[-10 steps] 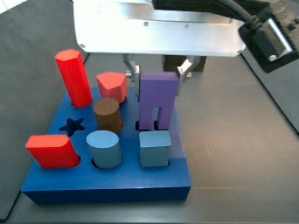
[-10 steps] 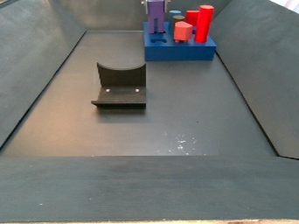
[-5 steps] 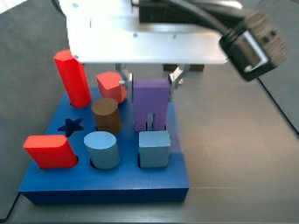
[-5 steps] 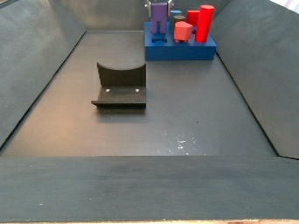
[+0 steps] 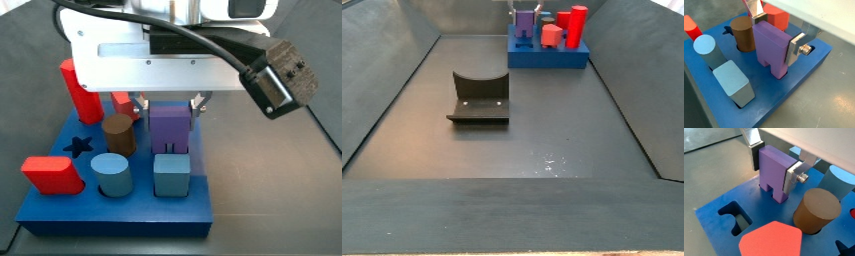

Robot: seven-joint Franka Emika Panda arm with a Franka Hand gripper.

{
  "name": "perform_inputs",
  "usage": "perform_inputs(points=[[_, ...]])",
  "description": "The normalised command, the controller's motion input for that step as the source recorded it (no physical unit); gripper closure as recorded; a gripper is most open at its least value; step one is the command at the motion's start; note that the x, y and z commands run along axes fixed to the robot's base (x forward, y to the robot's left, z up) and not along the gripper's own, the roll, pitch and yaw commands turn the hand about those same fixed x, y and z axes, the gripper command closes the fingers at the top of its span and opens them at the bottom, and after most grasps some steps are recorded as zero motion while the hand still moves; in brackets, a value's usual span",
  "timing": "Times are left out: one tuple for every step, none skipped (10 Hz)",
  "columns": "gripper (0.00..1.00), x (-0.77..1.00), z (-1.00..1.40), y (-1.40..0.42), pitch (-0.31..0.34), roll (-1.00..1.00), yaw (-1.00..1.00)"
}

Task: Pick up the double-square object. Move up. Place the double-square object on the fixture. Regrasp the double-square object. Move to above the board. Insert the double-square object.
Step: Insert the double-square object.

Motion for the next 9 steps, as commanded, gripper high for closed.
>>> perform_inputs(points=[[1.00,0.00,-0.18,-0.03,-0.013,0.05,0.00],[1.00,0.00,-0.35,-0.06,-0.043,0.06,0.00],[1.00,0.00,-0.31,0.00,-0.024,0.00,-0.01],[1.00,0.00,-0.39,0.00,-0.101,0.00,-0.01],[1.00,0.00,-0.53,-0.01,-0.180,0.04,0.00],[1.00,0.00,-0.32,-0.01,-0.079,0.04,0.00],[1.00,0.00,-0.02,0.00,-0.017,0.00,0.00],[1.00,0.00,0.00,0.00,0.000,-0.01,0.00],[1.00,0.00,0.00,0.00,0.000,0.00,0.00]])
